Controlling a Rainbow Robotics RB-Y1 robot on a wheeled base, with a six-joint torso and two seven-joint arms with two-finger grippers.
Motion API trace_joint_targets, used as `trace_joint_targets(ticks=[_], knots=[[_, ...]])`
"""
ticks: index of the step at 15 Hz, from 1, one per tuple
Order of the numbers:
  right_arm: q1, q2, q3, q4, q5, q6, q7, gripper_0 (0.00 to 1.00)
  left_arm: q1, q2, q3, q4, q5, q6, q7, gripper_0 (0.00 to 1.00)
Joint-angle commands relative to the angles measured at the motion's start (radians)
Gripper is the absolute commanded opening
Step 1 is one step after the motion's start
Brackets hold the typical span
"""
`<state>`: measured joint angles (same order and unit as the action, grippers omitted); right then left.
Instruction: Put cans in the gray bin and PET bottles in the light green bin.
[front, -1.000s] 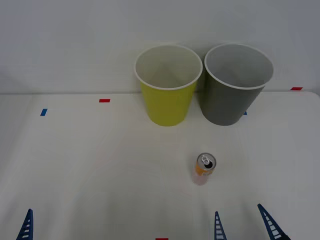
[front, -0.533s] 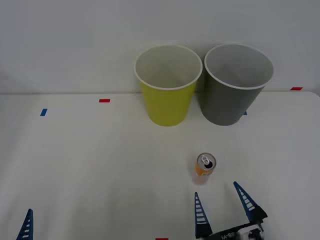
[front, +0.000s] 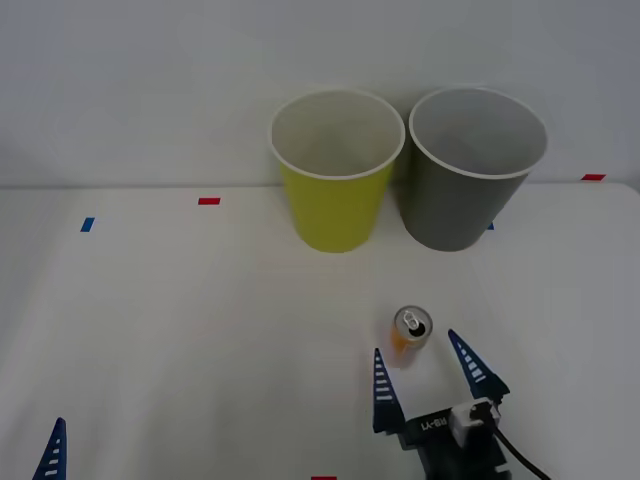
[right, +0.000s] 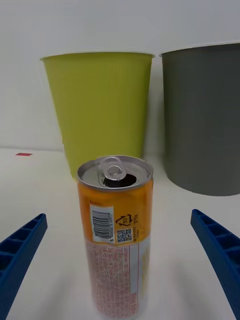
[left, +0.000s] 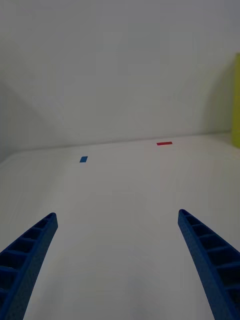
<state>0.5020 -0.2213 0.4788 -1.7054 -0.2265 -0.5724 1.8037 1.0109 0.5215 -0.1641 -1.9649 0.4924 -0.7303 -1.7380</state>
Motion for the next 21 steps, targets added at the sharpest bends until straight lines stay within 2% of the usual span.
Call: trace_joint_targets(ticks=[1,6,11,12,13,14,16,21], knots=[[-0.028,0.026,-0.017,0.001,0.007,0.049,0.0,1.0,0.0,0.0,0.0,0.0,0.0,0.0,0.0,0.82],[-0.063,0.062,-0.048,0.0,0.013,0.102,0.003,1.0,0.0,0.0,0.0,0.0,0.0,0.0,0.0,0.82],[-0.08,0.068,-0.054,0.0,0.012,0.112,0.011,1.0,0.0,0.0,0.0,0.0,0.0,0.0,0.0,0.82],[-0.082,0.068,-0.055,0.0,0.012,0.114,0.016,0.7,0.0,0.0,0.0,0.0,0.0,0.0,0.0,0.82],[-0.082,0.068,-0.054,0.0,0.012,0.112,0.017,0.31,0.0,0.0,0.0,0.0,0.0,0.0,0.0,0.82],[-0.082,0.066,-0.054,0.0,0.012,0.112,0.019,0.12,0.0,0.0,0.0,0.0,0.0,0.0,0.0,0.82],[-0.082,0.071,-0.057,0.0,0.012,0.111,0.022,0.08,0.0,0.0,0.0,0.0,0.0,0.0,0.0,0.82],[-0.077,0.082,-0.065,0.0,0.021,0.103,0.036,0.05,0.0,0.0,0.0,0.0,0.0,0.0,0.0,0.82]])
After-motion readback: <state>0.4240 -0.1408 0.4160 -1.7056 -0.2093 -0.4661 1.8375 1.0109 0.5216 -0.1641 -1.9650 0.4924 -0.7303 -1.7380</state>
